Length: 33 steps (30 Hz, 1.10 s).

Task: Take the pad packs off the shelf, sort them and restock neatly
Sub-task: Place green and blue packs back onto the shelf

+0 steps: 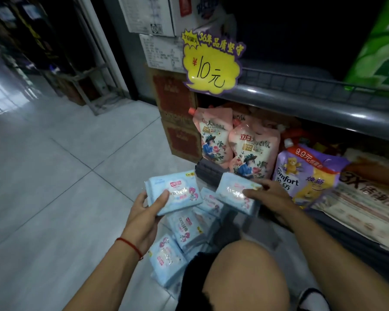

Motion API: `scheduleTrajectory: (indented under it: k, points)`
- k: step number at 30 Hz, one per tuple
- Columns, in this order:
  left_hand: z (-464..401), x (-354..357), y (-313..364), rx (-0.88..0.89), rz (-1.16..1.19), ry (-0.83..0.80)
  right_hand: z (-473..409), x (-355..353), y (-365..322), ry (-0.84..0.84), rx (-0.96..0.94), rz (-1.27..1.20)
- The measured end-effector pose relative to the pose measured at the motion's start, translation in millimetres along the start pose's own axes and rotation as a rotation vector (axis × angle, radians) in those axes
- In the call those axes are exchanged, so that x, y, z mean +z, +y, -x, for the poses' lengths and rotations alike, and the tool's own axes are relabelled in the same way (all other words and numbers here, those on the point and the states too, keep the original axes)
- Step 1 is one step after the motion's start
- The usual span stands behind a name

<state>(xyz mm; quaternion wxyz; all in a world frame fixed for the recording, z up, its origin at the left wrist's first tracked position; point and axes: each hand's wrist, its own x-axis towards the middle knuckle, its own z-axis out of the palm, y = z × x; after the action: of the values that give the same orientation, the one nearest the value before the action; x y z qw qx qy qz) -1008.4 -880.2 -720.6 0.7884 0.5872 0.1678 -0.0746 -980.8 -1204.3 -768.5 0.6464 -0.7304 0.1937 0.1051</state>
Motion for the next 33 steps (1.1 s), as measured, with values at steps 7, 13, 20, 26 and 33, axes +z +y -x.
scheduleTrajectory:
  k: [7, 13, 20, 26, 33]
  points:
    - [17, 64, 26, 0.067, -0.103, -0.159, 93, -72, -105, -0.204, -0.294, -0.183]
    - [48, 133, 44, 0.060, 0.029, -0.416, 136, -72, -134, -0.204, -0.377, -0.278]
    - [51, 172, 62, 0.084, 0.067, -0.552, 148, -68, -143, -0.146, -0.343, -0.346]
    - [36, 209, 79, 0.086, 0.009, -0.617, 139, -79, -157, -0.133, -0.340, -0.498]
    - [29, 258, 127, 0.257, -0.182, -0.638, 122, -99, -186, 0.037, -0.556, -0.599]
